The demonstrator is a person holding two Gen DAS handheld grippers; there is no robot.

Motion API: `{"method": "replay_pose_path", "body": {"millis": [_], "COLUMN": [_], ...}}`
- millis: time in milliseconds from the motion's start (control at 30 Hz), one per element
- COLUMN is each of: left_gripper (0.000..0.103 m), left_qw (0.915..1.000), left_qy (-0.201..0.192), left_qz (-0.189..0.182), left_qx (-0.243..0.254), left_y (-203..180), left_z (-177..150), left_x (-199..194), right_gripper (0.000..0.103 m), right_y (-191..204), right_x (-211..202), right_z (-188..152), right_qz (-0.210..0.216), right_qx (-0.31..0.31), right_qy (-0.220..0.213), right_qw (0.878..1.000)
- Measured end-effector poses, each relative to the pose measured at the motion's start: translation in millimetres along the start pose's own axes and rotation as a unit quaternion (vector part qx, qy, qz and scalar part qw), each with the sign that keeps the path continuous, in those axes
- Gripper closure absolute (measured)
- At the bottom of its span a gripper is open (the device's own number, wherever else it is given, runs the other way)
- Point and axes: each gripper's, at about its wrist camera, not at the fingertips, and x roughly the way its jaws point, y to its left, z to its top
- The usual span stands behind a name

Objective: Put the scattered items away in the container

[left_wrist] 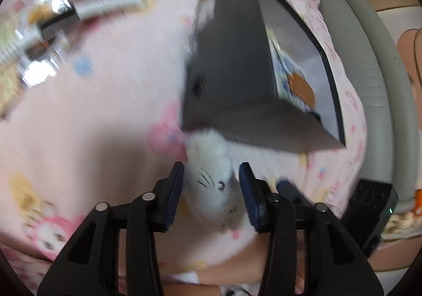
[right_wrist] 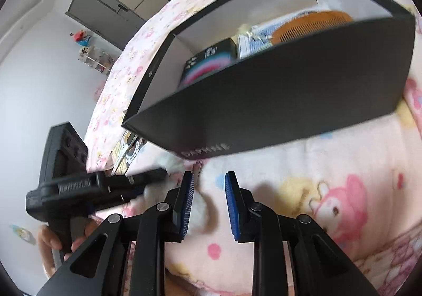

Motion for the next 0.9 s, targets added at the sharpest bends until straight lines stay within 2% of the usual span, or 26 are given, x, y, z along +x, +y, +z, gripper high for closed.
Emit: {"method": "replay_pose_path", "body": {"millis": [100, 200, 300, 400, 600, 800, 900], "left_gripper": [0.053, 0.053, 0.056, 0.059, 0.06, 0.06, 0.06], "left_qw": [0.9985, 0.999, 0.9984, 0.9976, 0.9984, 0.9971, 0.998], "left_qy": [-0.04, -0.03, -0.028, -0.026, -0.019, -0.017, -0.007], "left_qz": [0.036, 0.03, 0.045, 0.053, 0.045, 0.062, 0.048], "left_qx": [0.012, 0.01, 0.022, 0.038, 0.029, 0.041, 0.039], "left_y": [0, 0, -1, -6, -2, -8, -6], "left_z": [2, 2, 6, 5, 5, 2, 1], "left_x": [-12, -7, -1, 1, 1, 5, 5], "right_gripper": [0.075, 0.075, 0.075, 0.075, 0.075, 0.079, 0.083], "right_y": [6, 10, 15, 18, 23, 21, 24], "right_x": [5, 20, 28, 26, 15, 20, 14], "right_z": [-15, -29, -36, -36, -46, -37, -27], "right_qz": [0.018, 0.019, 0.017, 0.024, 0.023, 0.007, -0.019], "right_qx": [0.0, -0.002, -0.022, -0.033, -0.035, -0.033, -0.03], "right_qy": [0.033, 0.074, 0.102, 0.097, 0.104, 0.064, 0.021], "right_qw": [0.999, 0.997, 0.994, 0.994, 0.994, 0.997, 0.999]}}
